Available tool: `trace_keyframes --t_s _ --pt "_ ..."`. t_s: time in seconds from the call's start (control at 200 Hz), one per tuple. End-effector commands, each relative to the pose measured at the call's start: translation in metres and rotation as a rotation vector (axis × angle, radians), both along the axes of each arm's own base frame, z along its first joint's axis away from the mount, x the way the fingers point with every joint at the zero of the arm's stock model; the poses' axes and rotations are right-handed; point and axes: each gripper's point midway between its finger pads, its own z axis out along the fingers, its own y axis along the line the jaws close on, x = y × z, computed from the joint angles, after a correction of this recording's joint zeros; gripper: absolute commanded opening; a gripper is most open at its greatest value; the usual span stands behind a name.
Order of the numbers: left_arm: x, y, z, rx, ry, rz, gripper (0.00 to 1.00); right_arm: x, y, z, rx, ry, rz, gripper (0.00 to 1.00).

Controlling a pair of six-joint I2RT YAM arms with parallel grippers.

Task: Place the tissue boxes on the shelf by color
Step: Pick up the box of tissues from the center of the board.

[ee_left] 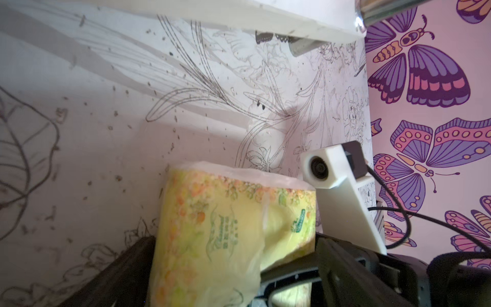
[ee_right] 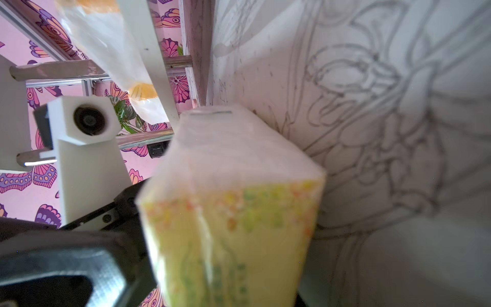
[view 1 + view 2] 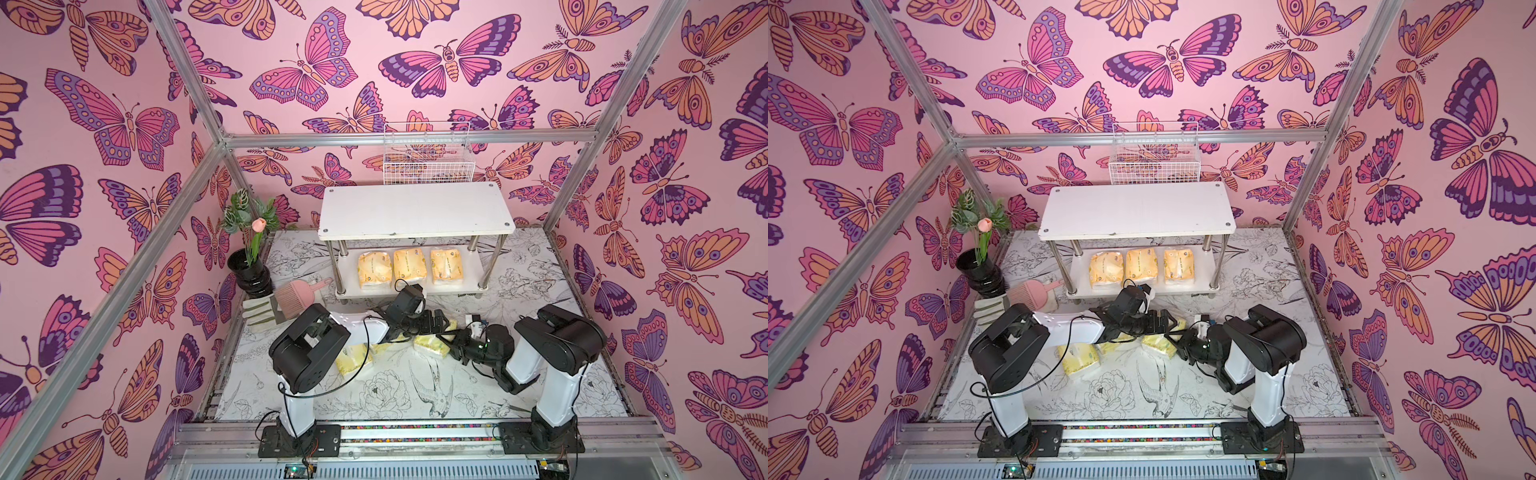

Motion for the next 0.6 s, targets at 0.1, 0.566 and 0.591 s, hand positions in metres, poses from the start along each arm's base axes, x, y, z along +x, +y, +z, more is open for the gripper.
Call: trace_keyframes --t_s 0.1,0.566,0.591 --pt "-0.002 -0.003 0.051 0.006 -0.037 -0.045 1.0 0.0 -0.001 0.024 0.044 -0.027 -0.011 0.12" --pt "-0.031 0.067 0.131 0.146 -0.2 0.002 1.0 -0.028 -0.019 0.088 -0.162 -0.093 0.069 0.12" --pt "-0.034 0.074 0.136 0.147 -0.215 0.01 1.0 -0.031 -0.023 0.095 -0.179 -0.099 0.068 0.12"
